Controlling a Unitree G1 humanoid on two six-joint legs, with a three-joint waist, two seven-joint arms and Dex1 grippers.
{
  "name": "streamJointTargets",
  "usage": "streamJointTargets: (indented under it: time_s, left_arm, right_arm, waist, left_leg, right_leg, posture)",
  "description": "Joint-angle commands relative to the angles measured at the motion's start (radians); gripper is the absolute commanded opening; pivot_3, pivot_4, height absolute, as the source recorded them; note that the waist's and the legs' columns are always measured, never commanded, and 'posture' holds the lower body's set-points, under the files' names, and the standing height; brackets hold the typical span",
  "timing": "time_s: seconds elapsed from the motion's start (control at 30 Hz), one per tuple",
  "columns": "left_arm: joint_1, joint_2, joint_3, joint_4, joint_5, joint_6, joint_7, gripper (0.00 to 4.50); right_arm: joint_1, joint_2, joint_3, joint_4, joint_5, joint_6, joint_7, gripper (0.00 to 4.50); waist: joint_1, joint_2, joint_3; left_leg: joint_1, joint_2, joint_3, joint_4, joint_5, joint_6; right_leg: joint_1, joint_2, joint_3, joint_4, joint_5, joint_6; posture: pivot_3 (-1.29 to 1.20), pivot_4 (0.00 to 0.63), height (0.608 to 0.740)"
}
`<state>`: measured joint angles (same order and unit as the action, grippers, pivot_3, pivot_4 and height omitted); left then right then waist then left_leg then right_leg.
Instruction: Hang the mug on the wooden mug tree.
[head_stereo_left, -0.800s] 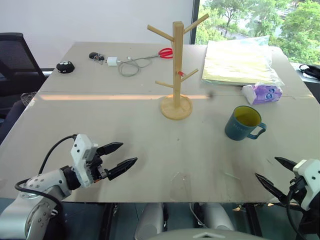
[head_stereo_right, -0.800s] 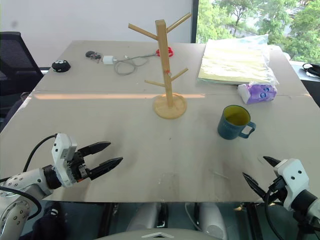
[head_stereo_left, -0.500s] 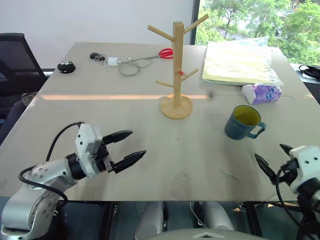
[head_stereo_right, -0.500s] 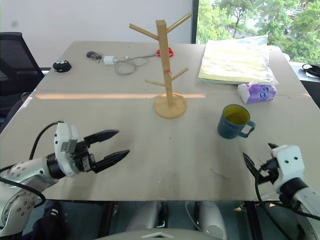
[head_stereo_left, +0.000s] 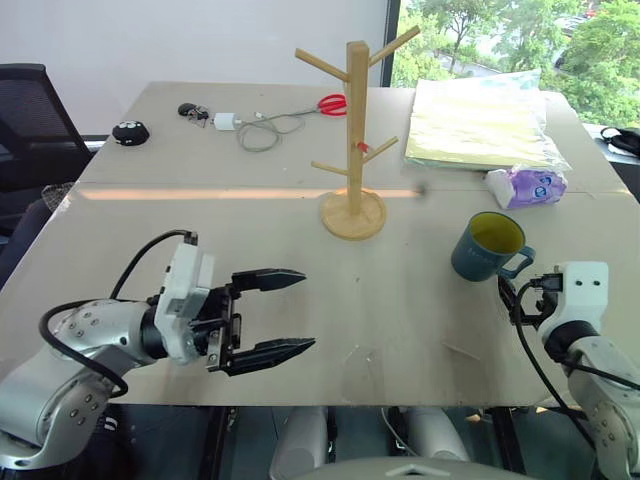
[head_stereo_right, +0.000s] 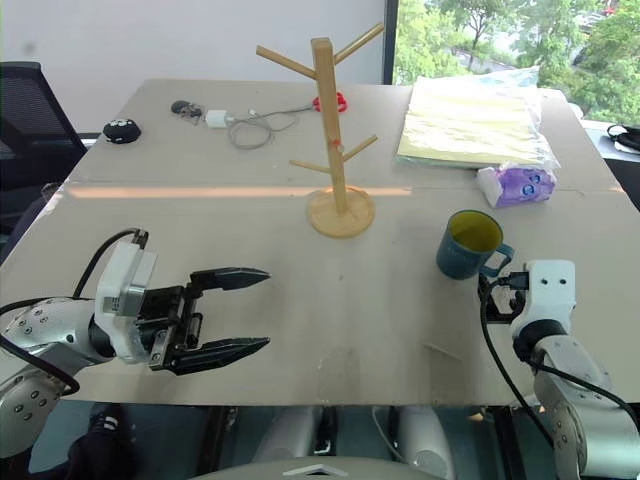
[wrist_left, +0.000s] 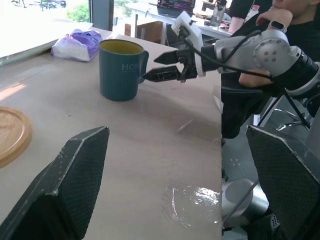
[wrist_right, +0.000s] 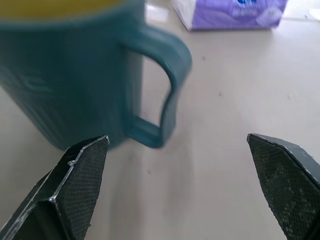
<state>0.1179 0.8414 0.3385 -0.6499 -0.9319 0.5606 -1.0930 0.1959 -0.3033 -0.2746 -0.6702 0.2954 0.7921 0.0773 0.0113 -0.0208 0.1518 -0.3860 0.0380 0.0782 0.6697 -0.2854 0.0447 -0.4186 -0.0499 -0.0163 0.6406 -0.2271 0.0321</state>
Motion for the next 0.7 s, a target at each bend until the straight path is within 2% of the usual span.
streamJointTargets:
  time_s: [0.03,0.43,0.5,0.57,0.6,0.67,0.7]
  left_arm:
    - [-0.017,0.014,0.002,-0.029,-0.029,0.008,0.014,4.50]
    - [-0.019,0.031,0.043,0.003,-0.030,0.011,-0.001,4.50]
    - [-0.018,0.030,0.048,0.005,-0.029,0.006,-0.005,4.50]
    - [-0.014,0.028,0.052,0.001,-0.034,0.005,-0.007,4.50]
    - [-0.011,0.026,0.053,-0.002,-0.036,0.005,-0.006,4.50]
    - [-0.004,0.023,0.055,-0.011,-0.042,0.007,-0.002,4.50]
    - [0.001,0.021,0.058,-0.015,-0.047,0.009,0.002,4.50]
  right_arm:
    - [-0.022,0.011,-0.007,0.016,-0.023,-0.056,-0.008,4.49]
    - [-0.099,0.043,-0.001,0.105,-0.053,-0.118,-0.013,4.49]
    - [-0.121,0.047,0.007,0.130,-0.062,-0.130,-0.017,4.10]
    - [-0.137,0.052,0.013,0.147,-0.069,-0.137,-0.019,3.35]
    - [-0.143,0.052,0.017,0.152,-0.073,-0.139,-0.019,2.80]
    - [-0.154,0.054,0.024,0.161,-0.077,-0.139,-0.017,2.03]
    - [-0.156,0.053,0.027,0.162,-0.078,-0.139,-0.014,1.46]
  waist:
    - [-0.001,0.000,0.000]
    - [-0.006,0.000,0.000]
    - [-0.007,0.000,0.000]
    - [-0.012,0.000,0.000]
    - [-0.013,0.000,0.000]
    - [-0.018,0.000,0.000]
    - [-0.020,0.000,0.000]
  left_leg:
    - [0.000,0.000,0.000,0.000,0.000,0.000]
    - [0.001,0.001,0.002,0.000,0.000,0.000]
    - [0.001,0.001,0.002,0.000,0.000,0.000]
    - [0.002,0.001,0.002,0.000,0.000,0.000]
    - [0.002,0.001,0.002,0.000,0.000,0.000]
    - [0.001,0.001,0.002,0.000,0.000,0.000]
    - [0.002,0.001,0.002,0.000,0.000,0.000]
  right_leg:
    - [0.000,0.000,0.000,0.000,0.000,0.000]
    - [0.000,0.002,0.002,0.001,0.001,-0.001]
    - [0.000,0.002,0.002,0.001,0.000,0.000]
    - [0.000,0.002,0.003,0.001,0.000,0.000]
    - [0.000,0.002,0.002,0.001,0.000,0.000]
    - [0.000,0.002,0.003,0.001,0.001,-0.001]
    - [0.000,0.002,0.003,0.001,0.001,-0.001]
  posture:
    - [0.00,0.150,0.740]
    - [0.00,0.150,0.740]
    - [0.00,0.150,0.740]
    - [0.00,0.150,0.740]
    - [0.00,0.150,0.740]
    - [0.00,0.150,0.740]
    - [0.00,0.150,0.740]
